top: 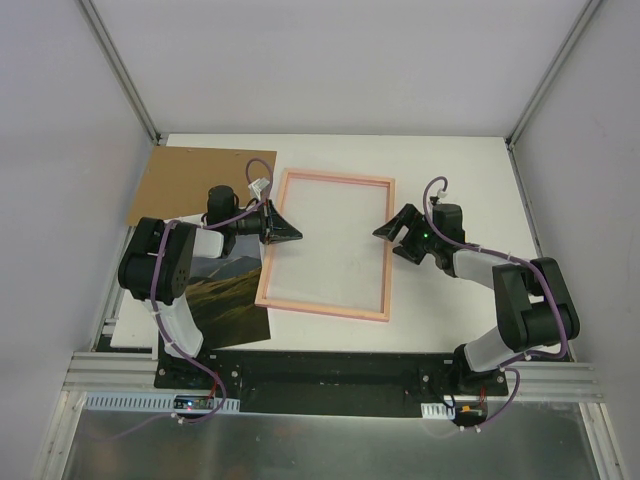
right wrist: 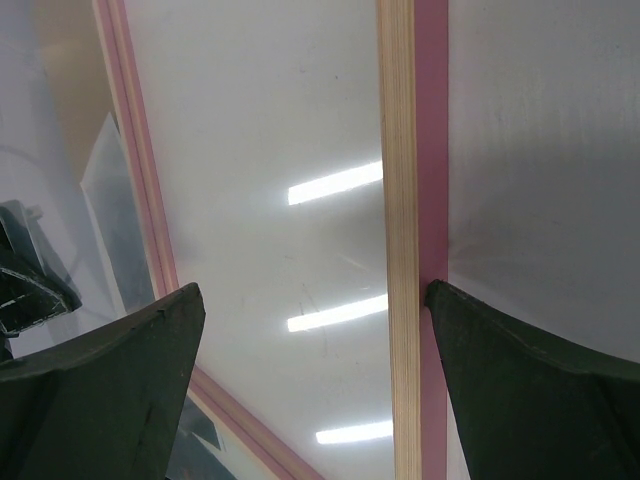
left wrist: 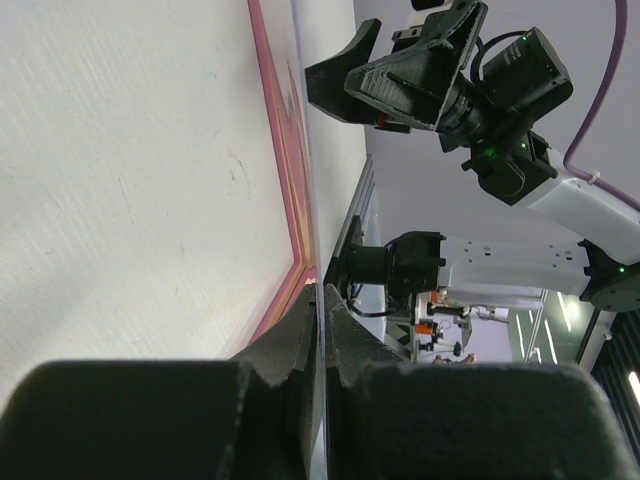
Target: Put the photo into the frame
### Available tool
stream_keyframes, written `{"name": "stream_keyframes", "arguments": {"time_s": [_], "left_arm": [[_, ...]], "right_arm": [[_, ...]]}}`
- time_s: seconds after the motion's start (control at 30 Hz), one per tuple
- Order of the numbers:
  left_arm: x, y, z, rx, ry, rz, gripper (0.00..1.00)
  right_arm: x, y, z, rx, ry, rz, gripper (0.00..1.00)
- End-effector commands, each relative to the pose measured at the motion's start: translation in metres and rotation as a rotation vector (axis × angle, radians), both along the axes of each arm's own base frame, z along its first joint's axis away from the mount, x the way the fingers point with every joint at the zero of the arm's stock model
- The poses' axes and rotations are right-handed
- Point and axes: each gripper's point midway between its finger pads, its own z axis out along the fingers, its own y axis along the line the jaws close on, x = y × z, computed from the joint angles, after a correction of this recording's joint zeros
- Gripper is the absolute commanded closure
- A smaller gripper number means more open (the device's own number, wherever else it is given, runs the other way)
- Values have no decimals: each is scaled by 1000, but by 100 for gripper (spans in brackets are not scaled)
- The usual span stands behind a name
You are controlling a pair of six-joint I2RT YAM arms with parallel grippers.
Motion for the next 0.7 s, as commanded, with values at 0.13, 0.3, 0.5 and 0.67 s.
{"name": "stream_keyframes", "arguments": {"time_s": [0.13,0.3,0.5,0.67], "left_arm": [[2,-10,2,5,-73,-20,100],[0,-10,-7,17,-68,-27,100],[-2,-10,-15,48,-72,-38,100],[-2,-10,-20,86,-63,-40,100]], "right_arm": [[1,15,10,30,-29,50,4],[1,16,7,25,-23,52,4],[0,18,8,26,-26,58,4],[0,19,7,20,-24,61,4]]}}
